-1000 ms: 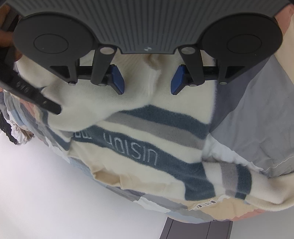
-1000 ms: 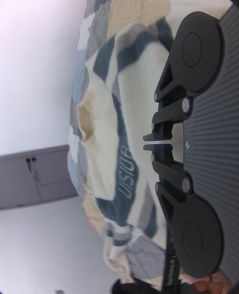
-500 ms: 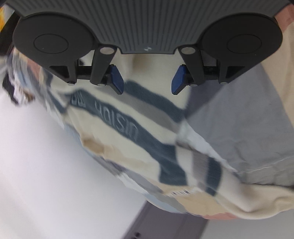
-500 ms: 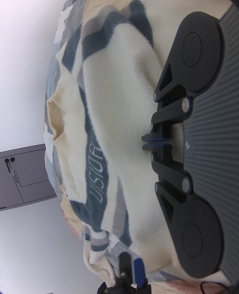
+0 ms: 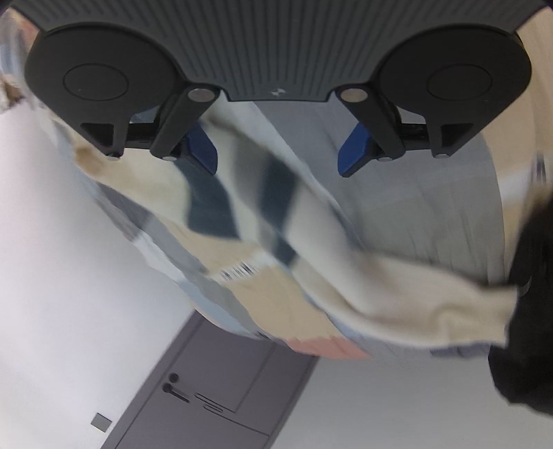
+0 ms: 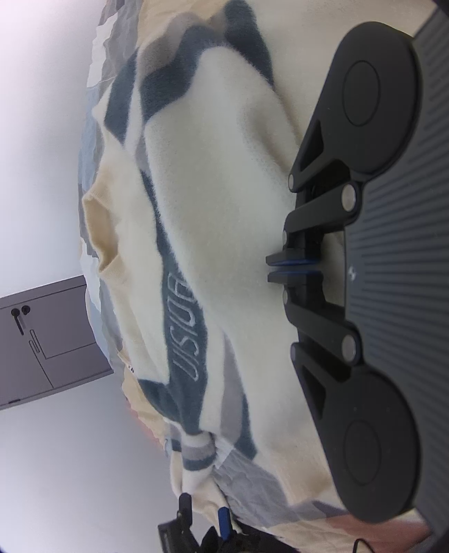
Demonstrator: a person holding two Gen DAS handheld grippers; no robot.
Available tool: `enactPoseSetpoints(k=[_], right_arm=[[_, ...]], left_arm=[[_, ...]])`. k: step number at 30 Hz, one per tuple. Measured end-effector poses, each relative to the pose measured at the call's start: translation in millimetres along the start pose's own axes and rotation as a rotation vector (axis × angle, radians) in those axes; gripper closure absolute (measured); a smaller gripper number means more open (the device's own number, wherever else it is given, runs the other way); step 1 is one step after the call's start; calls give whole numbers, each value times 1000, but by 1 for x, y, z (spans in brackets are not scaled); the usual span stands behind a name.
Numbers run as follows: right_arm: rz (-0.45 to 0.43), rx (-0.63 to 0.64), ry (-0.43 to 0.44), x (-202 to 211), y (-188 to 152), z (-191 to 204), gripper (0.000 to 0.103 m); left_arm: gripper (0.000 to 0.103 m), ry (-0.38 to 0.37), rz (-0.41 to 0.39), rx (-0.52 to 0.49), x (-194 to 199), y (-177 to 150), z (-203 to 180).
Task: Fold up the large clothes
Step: 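Lift the sleeve cuff with the left gripper toward the collar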
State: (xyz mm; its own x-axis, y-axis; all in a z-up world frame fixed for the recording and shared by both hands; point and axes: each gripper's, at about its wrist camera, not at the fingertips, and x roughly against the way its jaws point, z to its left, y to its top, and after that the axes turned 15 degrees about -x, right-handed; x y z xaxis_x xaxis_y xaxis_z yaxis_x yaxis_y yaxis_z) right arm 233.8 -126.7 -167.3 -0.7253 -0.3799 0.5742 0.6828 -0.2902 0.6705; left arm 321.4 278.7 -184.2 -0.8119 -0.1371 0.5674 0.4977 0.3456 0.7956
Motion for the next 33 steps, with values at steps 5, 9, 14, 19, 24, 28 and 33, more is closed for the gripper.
enactPoseSetpoints(k=[5, 9, 14, 19, 24, 28, 33], right_arm=[[13, -36, -13, -2, 3, 1, 96], [21, -79, 1, -3, 5, -3, 96], [24, -115, 30, -3, 6, -9, 96], [28, -140, 40, -5, 6, -11, 96], [30, -145, 40, -8, 7, -11, 97], [37, -166, 43, -10, 7, -12, 97], [45, -189, 41, -11, 9, -12, 97]], left_arm=[[21, -2, 26, 225, -47, 0, 75], [21, -112, -117, 607, -62, -18, 132], [21, -57, -224, 730, -78, -14, 156], [21, 81, -204, 645, -98, 9, 146], [22, 198, -214, 540, -115, 28, 138], [33, 247, -233, 529, -122, 34, 139], [74, 231, -203, 508, -123, 46, 145]])
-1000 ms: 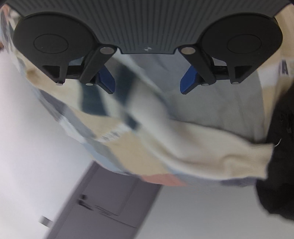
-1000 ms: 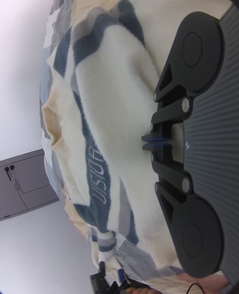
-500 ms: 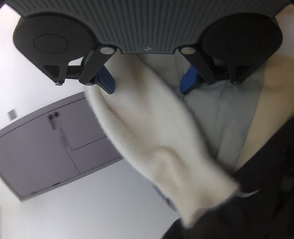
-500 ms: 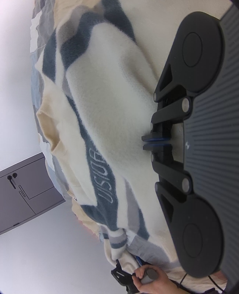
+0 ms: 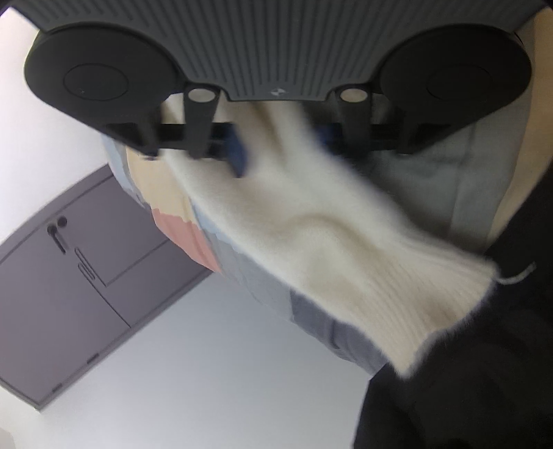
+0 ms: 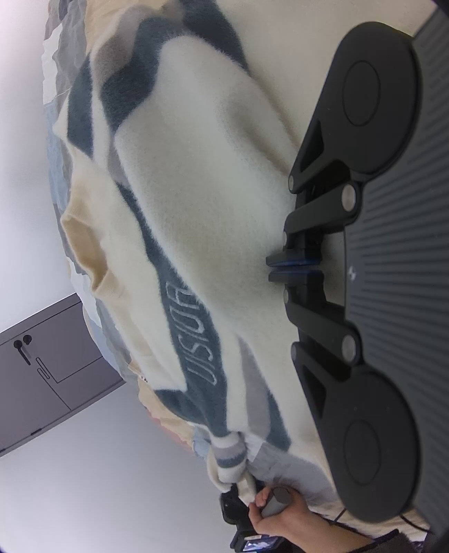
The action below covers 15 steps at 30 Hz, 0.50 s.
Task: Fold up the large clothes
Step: 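Lift the sleeve cuff with the left gripper toward the collar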
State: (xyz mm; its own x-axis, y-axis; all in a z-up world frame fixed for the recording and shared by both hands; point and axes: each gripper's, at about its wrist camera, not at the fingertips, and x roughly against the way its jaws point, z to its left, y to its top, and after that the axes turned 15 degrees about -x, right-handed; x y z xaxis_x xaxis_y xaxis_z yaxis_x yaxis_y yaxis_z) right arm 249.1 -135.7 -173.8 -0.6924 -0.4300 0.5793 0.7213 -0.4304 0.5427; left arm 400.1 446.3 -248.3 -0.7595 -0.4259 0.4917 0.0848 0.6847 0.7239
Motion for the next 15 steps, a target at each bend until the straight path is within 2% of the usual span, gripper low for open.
enactPoseSetpoints(k=[1, 4, 6, 8, 10, 15], right_arm=[[2, -4, 0, 0, 1, 0, 97], [0, 8, -9, 2, 2, 2, 98], [-4, -3, -11, 4, 4, 4, 97], [-9, 1, -9, 7, 7, 8, 96], [-21, 9, 2, 13, 8, 10, 96], [1, 23, 3, 26, 6, 11, 96]], left_arm=[[82, -5, -8, -19, 3, 1, -3], [89, 19, -39, -109, 21, 7, -16], [90, 7, -75, -171, 41, 12, -29], [91, 5, -102, -294, 64, 17, -49], [91, -31, -136, -392, 88, 29, -63], [93, -118, -205, -619, 161, 31, -129]])
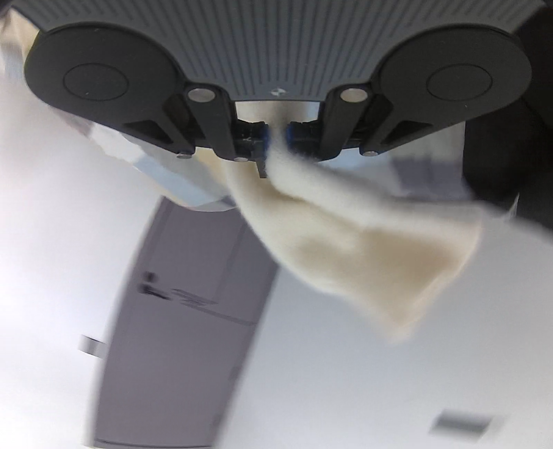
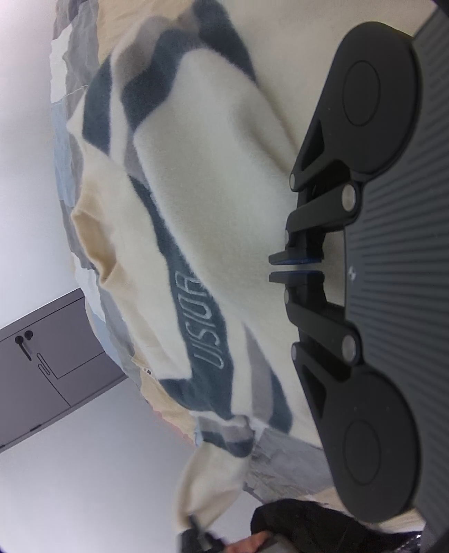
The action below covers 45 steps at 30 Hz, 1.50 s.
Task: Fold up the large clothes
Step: 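Lift the sleeve cuff with the left gripper toward the collar, then lay the sleeve across the chest and open the left gripper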
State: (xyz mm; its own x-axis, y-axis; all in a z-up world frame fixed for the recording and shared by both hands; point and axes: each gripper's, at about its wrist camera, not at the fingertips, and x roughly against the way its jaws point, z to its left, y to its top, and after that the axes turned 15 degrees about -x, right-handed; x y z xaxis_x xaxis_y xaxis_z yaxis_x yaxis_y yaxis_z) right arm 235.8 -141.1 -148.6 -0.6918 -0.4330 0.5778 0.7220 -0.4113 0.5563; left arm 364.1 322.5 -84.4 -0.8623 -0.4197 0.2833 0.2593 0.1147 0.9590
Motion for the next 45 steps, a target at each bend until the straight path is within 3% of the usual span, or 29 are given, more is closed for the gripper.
enactPoseSetpoints(k=[7, 13, 20, 23, 26, 29, 32, 36, 38, 39, 40, 44, 45], right_arm=[[-62, -10, 14, 37, 8, -9, 96], [-148, -76, 65, 80, 19, -30, 95], [-265, -258, 92, 120, 44, -78, 95], [-301, -333, 110, 127, 53, -95, 95], [-315, -348, 90, 129, 57, -107, 95], [-312, -453, 132, 132, 60, -128, 95], [-302, -530, 190, 132, 62, -143, 95], [-228, -545, 225, 118, 60, -145, 95], [-184, -521, 232, 110, 58, -139, 95], [-170, -504, 231, 109, 57, -134, 95], [-161, -487, 227, 107, 56, -129, 95], [-109, -429, 236, 97, 53, -99, 92], [-95, -408, 249, 96, 52, -92, 80]], left_arm=[[93, -95, -62, -261, 85, 33, -109], [93, -252, -93, -309, 139, 23, -198], [93, -381, -40, -389, 166, -43, -295], [93, -455, 77, -370, 160, -91, -324], [93, -496, 211, -416, 165, -148, -344], [93, -516, 294, -460, 159, -186, -355], [93, -537, 356, -460, 157, -202, -355], [87, -613, 374, -563, 151, -190, -353], [76, -658, 404, -580, 154, -175, -349], [61, -687, 436, -568, 157, -168, -342], [53, -717, 464, -547, 160, -162, -334], [50, -762, 493, -494, 175, -144, -306], [49, -760, 503, -465, 177, -141, -298]])
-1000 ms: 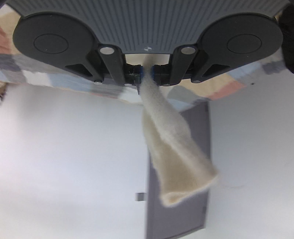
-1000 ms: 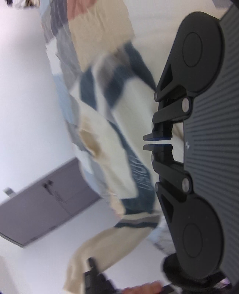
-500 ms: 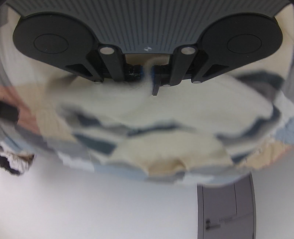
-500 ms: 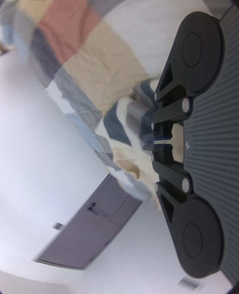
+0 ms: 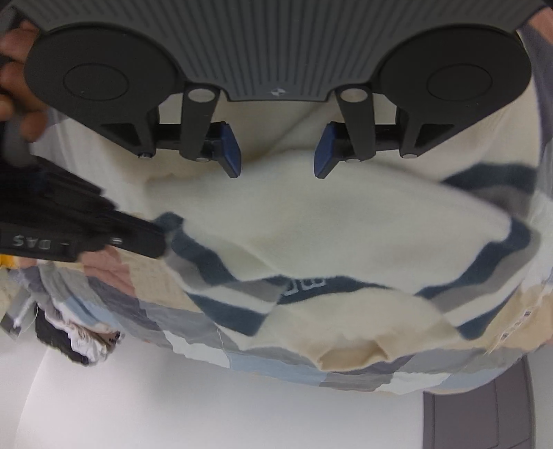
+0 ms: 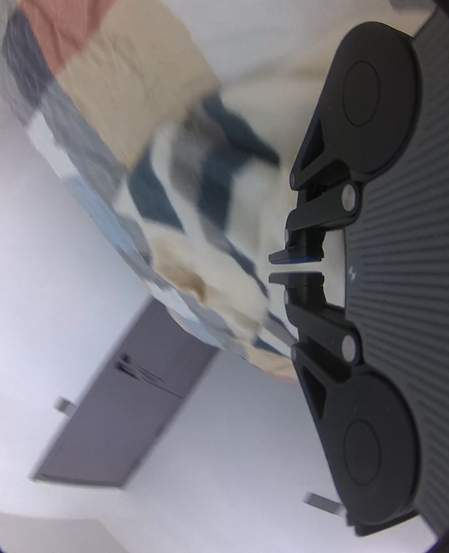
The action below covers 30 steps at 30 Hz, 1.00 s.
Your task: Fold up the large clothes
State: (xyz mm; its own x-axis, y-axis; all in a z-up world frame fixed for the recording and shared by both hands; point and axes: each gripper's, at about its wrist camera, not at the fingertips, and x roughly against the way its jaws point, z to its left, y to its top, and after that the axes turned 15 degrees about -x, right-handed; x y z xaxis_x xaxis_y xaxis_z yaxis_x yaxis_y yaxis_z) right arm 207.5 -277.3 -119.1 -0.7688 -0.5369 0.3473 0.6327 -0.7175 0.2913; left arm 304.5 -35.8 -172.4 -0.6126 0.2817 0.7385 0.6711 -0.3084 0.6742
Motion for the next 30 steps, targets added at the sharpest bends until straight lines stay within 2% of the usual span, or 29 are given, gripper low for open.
enactPoseSetpoints(k=[1, 2, 3, 7, 8, 10, 14, 17, 18, 21, 26, 30], right_arm=[[3, 19, 3, -2, -4, 5, 67], [-4, 38, 3, -2, -7, 9, 45], [-16, 62, -6, -1, -10, 14, 40], [-25, 137, -55, 7, -12, 22, 40], [-32, 141, -72, 8, -12, 21, 40], [-33, 131, -107, 8, -10, 16, 40], [-7, 42, -147, -1, -15, 4, 38], [-65, 49, -219, -8, -18, 1, 38], [-90, 77, -243, -10, -18, 1, 38], [-127, 161, -300, -19, -13, 0, 38], [-86, 94, -328, -36, -1, -22, 38], [-36, 53, -325, -44, -10, -38, 39]], left_arm=[[49, -11, -4, 40, 6, -4, 5], [49, -19, -9, 75, 12, -8, 10], [49, -15, -18, 114, 18, -13, 15], [50, -20, -43, 317, 30, -36, 40], [50, -28, -47, 330, 28, -40, 42], [50, 27, -36, 323, 24, -44, 43], [50, 85, -38, 320, 10, -51, 52], [50, 203, -9, 238, -6, -57, 56], [50, 209, -1, 245, -11, -62, 60], [50, 168, -7, 290, -14, -70, 71], [50, 99, -14, 377, -9, -71, 92], [51, 62, -35, 411, -13, -77, 103]])
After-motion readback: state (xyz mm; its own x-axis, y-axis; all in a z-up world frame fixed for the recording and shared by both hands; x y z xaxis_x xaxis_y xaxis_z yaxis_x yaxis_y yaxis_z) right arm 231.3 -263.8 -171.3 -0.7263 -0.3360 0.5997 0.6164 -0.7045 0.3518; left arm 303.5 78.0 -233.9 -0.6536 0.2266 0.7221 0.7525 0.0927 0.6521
